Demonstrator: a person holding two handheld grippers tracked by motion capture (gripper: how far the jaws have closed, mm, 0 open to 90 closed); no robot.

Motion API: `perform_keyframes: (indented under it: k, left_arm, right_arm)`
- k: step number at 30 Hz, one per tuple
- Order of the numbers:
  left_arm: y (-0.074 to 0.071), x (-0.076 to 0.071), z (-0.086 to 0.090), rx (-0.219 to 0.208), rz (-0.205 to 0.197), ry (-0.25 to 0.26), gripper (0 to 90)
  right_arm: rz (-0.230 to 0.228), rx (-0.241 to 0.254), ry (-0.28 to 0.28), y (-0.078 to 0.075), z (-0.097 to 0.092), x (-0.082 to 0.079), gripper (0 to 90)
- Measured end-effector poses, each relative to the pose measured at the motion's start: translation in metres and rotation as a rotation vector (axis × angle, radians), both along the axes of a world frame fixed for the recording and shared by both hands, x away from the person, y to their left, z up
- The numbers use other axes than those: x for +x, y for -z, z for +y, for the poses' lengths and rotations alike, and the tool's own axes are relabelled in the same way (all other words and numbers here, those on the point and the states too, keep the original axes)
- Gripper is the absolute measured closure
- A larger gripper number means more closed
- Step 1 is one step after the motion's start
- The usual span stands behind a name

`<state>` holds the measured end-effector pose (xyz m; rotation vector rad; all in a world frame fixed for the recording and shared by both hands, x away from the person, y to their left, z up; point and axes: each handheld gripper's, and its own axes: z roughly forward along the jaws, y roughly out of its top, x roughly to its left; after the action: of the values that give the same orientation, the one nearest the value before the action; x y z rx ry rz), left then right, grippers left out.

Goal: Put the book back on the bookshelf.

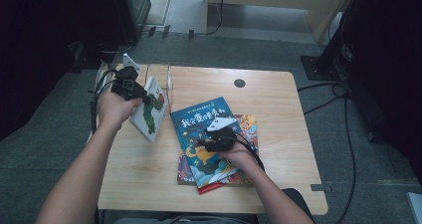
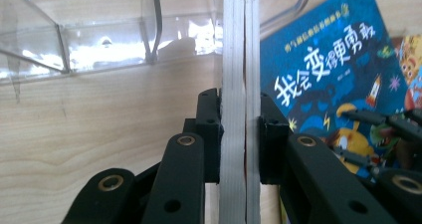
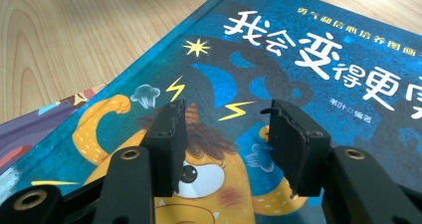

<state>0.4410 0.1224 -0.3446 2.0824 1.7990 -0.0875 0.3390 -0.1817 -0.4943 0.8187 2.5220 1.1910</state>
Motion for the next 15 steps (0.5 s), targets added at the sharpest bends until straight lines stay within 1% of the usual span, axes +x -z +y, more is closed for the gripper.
perform_keyframes:
  k: [2, 5, 6, 8, 9, 10, 11, 12, 13, 15]
  left_arm:
    - [0.000, 0.003, 0.000, -0.007, 0.007, -0.012, 78.0]
    - [0.000, 0.007, -0.001, 0.002, 0.007, -0.019, 78.0]
    - [-0.001, 0.010, -0.002, 0.008, 0.000, -0.031, 77.9]
    - [-0.002, 0.012, -0.002, 0.009, -0.003, -0.036, 77.9]
    - [-0.002, 0.015, -0.001, 0.000, -0.003, -0.049, 77.9]
    - [-0.002, 0.015, -0.001, 0.000, -0.003, -0.049, 78.0]
    - [-0.002, 0.018, -0.001, 0.005, -0.005, -0.056, 77.9]
    - [-0.002, 0.018, -0.001, 0.005, -0.005, -0.056, 77.9]
    - [-0.002, 0.022, -0.001, 0.016, -0.006, -0.059, 78.0]
    - [-0.002, 0.023, -0.001, 0.018, -0.003, -0.062, 77.9]
  right_arm:
    - [-0.002, 0.000, 0.000, 0.000, 0.000, 0.000, 49.2]
    - [-0.001, 0.000, 0.000, 0.000, 0.000, 0.000, 49.2]
    - [0.001, 0.000, 0.001, 0.000, 0.000, 0.000, 49.1]
    - [0.000, 0.000, 0.001, 0.000, 0.000, 0.000, 49.1]
    - [0.001, 0.000, 0.002, 0.000, 0.000, 0.000, 49.1]
    - [0.001, 0.000, 0.002, 0.000, 0.000, 0.000, 49.1]
    - [0.000, 0.000, 0.002, 0.000, 0.000, 0.000, 49.0]
    - [0.001, 0.000, 0.002, 0.000, 0.000, 0.000, 49.1]
    - [-0.001, 0.000, 0.002, 0.000, 0.000, 0.000, 49.1]
    - [-0.002, -0.001, 0.002, 0.000, 0.000, 0.000, 49.1]
